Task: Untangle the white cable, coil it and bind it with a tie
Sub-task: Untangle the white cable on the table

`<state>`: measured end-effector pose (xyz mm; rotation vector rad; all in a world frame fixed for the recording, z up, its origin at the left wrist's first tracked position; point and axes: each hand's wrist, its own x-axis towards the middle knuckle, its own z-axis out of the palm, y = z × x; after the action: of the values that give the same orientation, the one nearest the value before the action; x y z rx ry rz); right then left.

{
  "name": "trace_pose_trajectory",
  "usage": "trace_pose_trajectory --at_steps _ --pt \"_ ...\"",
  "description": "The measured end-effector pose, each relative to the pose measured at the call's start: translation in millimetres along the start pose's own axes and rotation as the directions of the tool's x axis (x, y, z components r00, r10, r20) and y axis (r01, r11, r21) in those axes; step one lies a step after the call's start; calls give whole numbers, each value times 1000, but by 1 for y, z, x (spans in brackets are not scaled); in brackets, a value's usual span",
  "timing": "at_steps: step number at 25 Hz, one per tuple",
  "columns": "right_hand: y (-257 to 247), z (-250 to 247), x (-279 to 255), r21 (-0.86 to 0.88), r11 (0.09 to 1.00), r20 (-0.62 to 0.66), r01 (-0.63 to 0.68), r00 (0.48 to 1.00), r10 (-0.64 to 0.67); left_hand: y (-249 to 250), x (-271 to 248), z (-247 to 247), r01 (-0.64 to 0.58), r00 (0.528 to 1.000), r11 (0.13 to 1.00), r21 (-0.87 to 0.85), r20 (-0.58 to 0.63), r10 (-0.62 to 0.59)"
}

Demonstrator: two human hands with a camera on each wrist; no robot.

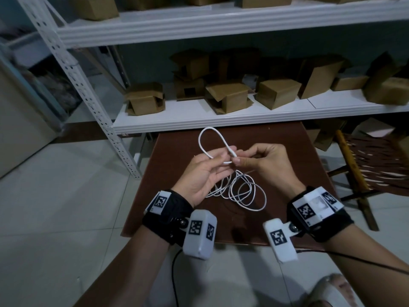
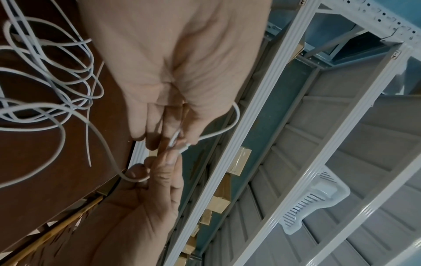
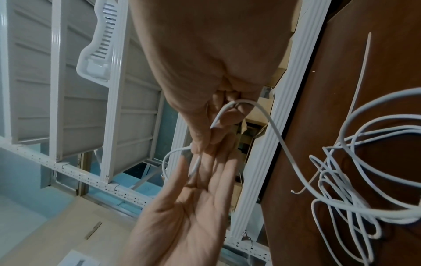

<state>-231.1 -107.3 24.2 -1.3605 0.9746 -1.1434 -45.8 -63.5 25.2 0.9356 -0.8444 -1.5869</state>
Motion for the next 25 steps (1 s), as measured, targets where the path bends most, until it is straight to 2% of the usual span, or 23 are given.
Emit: trace_pose_trajectory --at_steps 4,8,11,15,18,21,23,25 --pt "5 13 -4 -47 997 72 64 996 -60 4 -2 13 -106 994 992 -67 16 107" --pt "5 11 -3 -94 988 129 120 986 -107 7 -4 15 -140 990 986 -92 15 142" --pt "3 5 -2 -140 982 209 130 973 -99 9 -2 10 -157 988 981 -113 -14 156" --pt "1 -4 2 -224 969 253 101 967 -43 10 4 1 -167 985 973 -157 -79 157" --pt "-1 -10 5 -313 948 262 65 965 21 13 4 -3 -164 984 973 -164 -100 148" --pt "2 -18 9 -477 879 262 20 957 120 18 4 -8 -176 978 962 -210 -145 147" --pt "3 -22 11 -477 879 231 19 968 104 20 4 -12 -186 971 960 -207 -187 148" --pt "1 -24 11 -420 905 204 73 979 16 20 3 -14 -152 969 982 -113 -214 125"
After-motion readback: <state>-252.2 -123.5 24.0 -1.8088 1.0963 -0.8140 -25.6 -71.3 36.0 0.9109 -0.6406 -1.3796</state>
